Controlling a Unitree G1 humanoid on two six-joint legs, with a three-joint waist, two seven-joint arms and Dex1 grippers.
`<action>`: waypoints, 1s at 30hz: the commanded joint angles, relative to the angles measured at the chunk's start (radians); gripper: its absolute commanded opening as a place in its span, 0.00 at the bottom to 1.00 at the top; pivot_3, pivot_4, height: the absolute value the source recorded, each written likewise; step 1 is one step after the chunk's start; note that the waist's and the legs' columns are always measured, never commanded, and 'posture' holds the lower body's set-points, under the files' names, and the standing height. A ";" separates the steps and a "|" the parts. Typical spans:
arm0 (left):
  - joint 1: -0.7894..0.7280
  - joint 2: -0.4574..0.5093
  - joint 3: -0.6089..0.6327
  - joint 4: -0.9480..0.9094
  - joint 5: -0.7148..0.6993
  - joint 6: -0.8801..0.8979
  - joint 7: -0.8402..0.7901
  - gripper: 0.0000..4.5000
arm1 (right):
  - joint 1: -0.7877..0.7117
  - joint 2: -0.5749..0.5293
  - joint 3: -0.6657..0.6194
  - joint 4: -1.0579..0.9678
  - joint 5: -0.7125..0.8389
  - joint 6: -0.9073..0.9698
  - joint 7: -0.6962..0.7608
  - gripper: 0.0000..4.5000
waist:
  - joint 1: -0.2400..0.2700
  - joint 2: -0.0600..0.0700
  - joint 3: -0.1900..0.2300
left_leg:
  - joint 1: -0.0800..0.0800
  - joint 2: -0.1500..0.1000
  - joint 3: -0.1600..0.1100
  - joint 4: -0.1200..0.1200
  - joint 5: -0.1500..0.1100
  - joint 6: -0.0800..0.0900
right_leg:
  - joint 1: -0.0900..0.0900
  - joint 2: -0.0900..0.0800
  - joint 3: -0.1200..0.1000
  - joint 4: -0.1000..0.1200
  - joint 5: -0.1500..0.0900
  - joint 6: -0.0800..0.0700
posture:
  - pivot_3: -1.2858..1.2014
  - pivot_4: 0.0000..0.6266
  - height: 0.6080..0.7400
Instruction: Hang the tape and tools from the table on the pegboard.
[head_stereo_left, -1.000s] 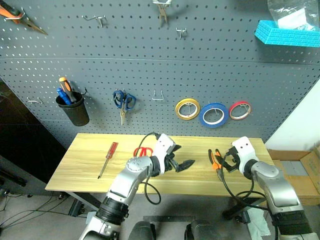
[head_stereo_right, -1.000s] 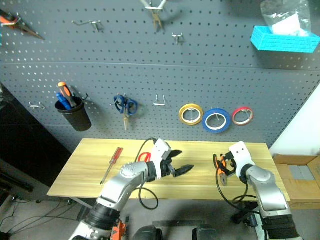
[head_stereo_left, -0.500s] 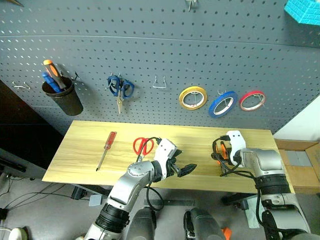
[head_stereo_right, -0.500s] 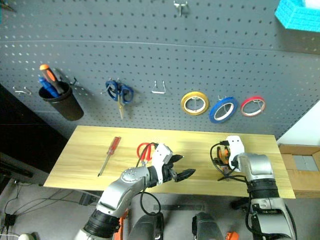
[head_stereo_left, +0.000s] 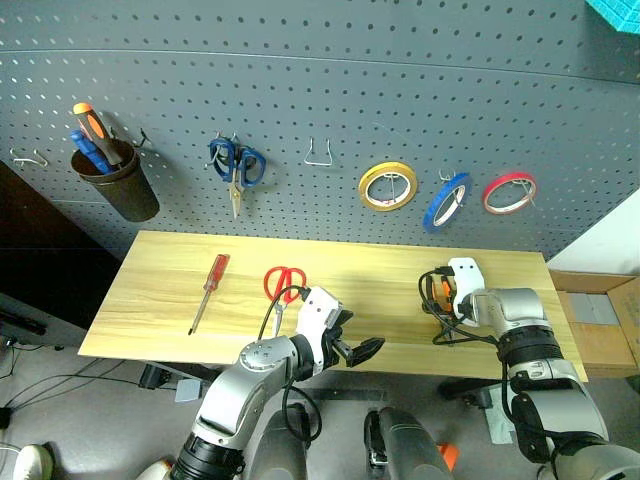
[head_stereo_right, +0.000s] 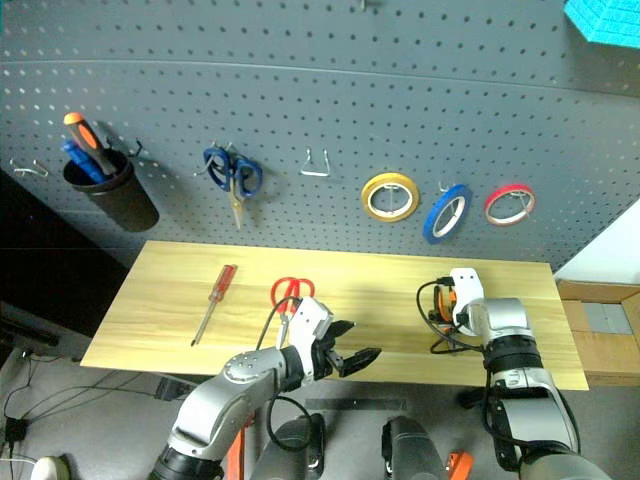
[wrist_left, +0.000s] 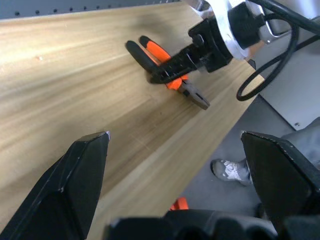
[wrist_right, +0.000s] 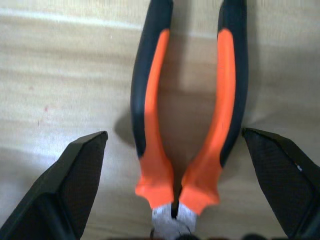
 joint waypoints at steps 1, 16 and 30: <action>-0.004 0.001 0.004 -0.050 -0.025 0.005 0.002 1.00 | 0.008 0.014 -0.004 0.037 0.008 -0.015 0.004 0.91 | 0.001 0.000 0.000 | 0.000 0.000 0.000 0.000 0.000 0.000 | 0.000 0.000 0.000 0.000 0.000 0.000 | 0.57 0.50 1.00; -0.030 0.014 0.042 -0.044 -0.038 -0.027 0.005 1.00 | 0.273 -0.094 0.066 -0.503 0.033 -0.040 0.129 0.58 | 0.019 0.004 -0.001 | -0.015 0.000 0.001 -0.003 0.000 -0.001 | -0.015 0.000 0.000 -0.003 0.000 0.001 | 0.56 0.35 1.00; 0.059 0.096 0.372 -0.371 -0.265 0.132 0.121 1.00 | 0.404 0.124 0.076 -1.240 0.220 -0.146 0.055 0.58 | 0.014 0.006 -0.070 | -0.016 0.000 -0.003 0.000 -0.001 -0.013 | -0.018 0.002 -0.003 0.001 -0.002 0.005 | 0.56 0.07 1.00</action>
